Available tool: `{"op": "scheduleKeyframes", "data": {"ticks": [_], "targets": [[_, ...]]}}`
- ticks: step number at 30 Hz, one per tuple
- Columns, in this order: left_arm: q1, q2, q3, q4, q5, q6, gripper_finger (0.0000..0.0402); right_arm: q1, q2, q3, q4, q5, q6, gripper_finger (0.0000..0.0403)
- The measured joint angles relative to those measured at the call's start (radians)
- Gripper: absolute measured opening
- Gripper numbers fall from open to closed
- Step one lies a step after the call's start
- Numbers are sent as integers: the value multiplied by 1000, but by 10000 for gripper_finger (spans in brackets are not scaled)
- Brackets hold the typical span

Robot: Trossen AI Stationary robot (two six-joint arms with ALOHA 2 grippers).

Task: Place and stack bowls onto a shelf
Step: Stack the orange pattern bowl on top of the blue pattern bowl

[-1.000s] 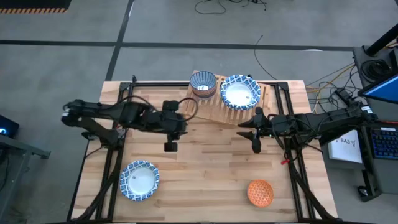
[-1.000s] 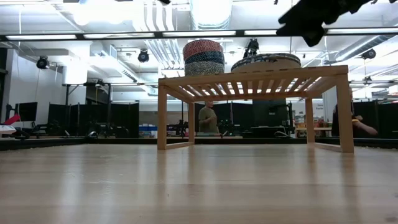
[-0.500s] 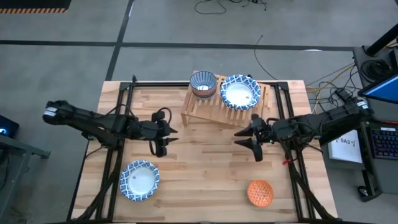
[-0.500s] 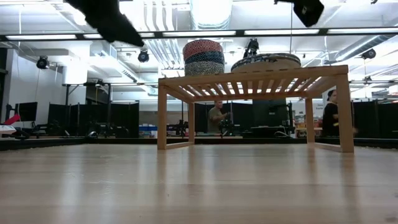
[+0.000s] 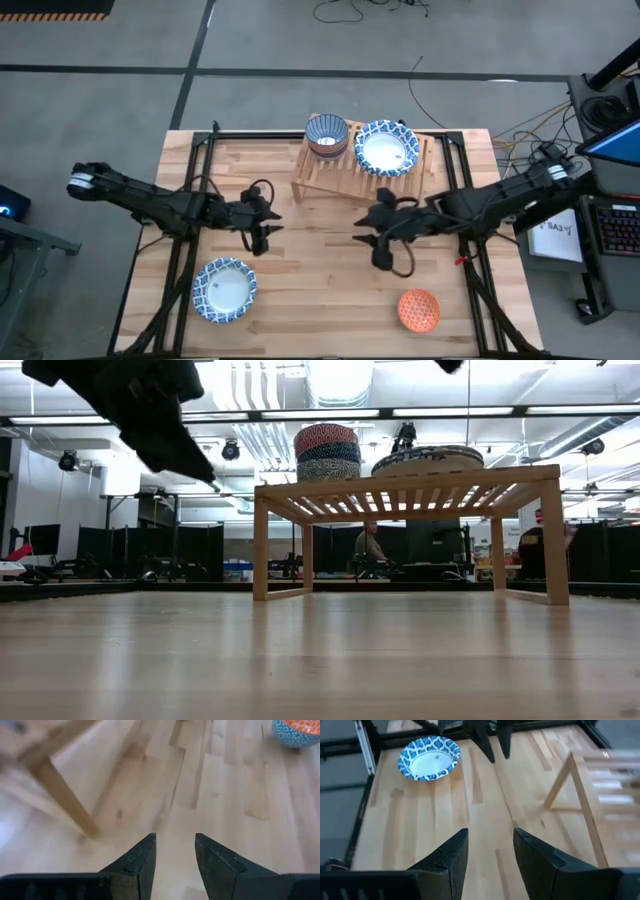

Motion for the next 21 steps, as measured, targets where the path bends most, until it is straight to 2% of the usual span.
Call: {"op": "scheduleKeyframes", "data": {"ticks": [7, 15, 21], "targets": [[-28, 1, 1, -89, 171, -230, 119, -2, 149, 150, -15, -7, -162, 146], [-123, 2, 0, -171, 180, -392, 119, -3, 215, 194, -24, -16, -231, 146], [-152, 2, 0, -170, 179, -424, 119, -3, 226, 192, -52, -16, -226, 146]]}}
